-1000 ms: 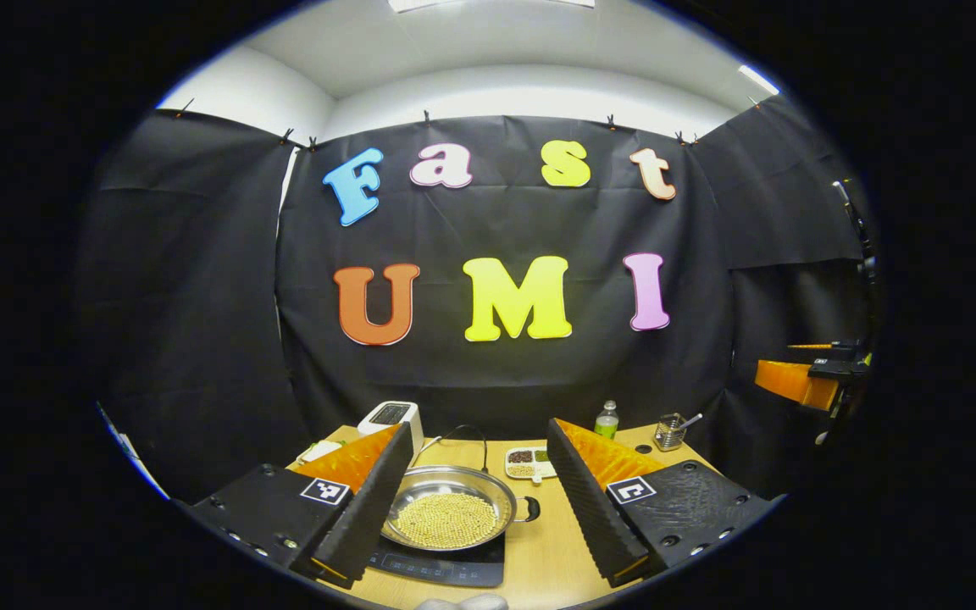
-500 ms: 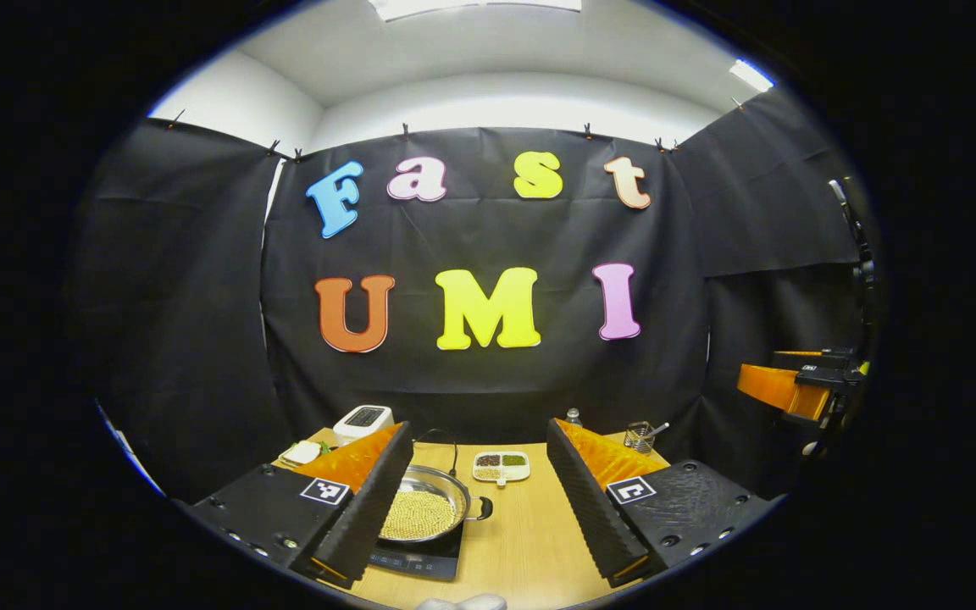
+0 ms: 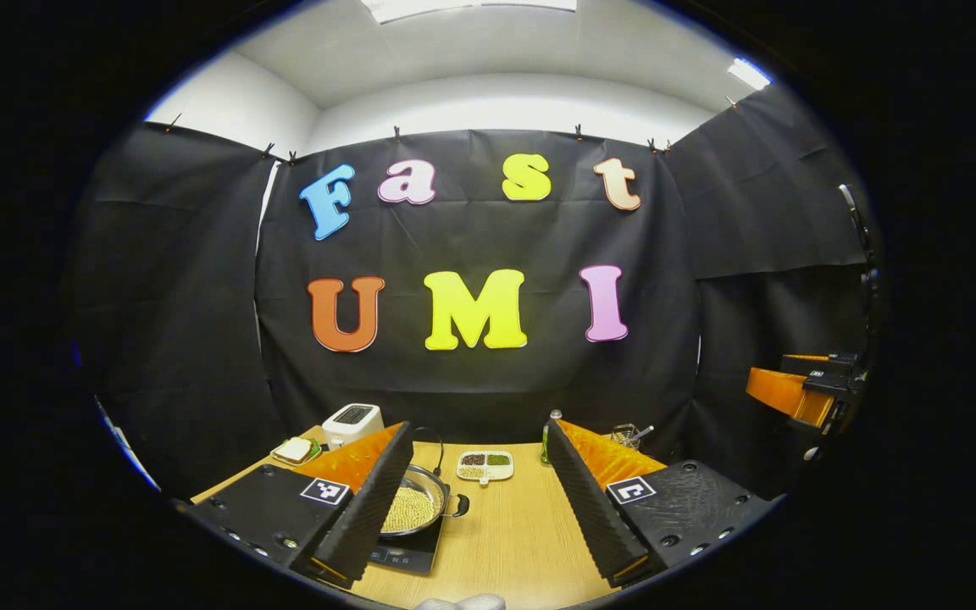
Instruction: First push the handle of the pot to place it horizontally, then grasp the pot with both hands and set it on the induction cooktop.
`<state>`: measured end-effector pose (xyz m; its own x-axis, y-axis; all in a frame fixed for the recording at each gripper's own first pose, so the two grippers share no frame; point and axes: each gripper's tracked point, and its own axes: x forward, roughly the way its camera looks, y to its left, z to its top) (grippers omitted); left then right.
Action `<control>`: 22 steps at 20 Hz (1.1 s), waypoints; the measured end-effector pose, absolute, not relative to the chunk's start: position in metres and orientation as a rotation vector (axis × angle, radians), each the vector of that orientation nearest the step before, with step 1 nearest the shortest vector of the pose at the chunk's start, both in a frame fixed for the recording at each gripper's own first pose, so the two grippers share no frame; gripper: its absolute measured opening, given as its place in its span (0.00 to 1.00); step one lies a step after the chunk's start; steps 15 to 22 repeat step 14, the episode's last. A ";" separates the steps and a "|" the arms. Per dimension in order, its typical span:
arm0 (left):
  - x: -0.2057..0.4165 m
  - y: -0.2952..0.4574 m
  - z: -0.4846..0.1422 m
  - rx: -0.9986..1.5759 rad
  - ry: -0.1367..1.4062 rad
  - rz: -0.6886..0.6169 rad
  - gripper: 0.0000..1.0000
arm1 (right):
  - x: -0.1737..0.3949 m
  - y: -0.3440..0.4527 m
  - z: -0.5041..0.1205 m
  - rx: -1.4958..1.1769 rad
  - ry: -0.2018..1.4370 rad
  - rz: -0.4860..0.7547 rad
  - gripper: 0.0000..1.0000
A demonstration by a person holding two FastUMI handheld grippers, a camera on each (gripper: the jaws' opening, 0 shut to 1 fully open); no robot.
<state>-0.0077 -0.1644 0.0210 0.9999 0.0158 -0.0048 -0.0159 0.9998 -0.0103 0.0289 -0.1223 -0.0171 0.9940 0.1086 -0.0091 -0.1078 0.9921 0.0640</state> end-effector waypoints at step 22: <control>-0.005 -0.171 0.016 0.002 0.027 0.001 0.94 | 0.022 -0.125 -0.025 0.061 0.019 0.099 1.00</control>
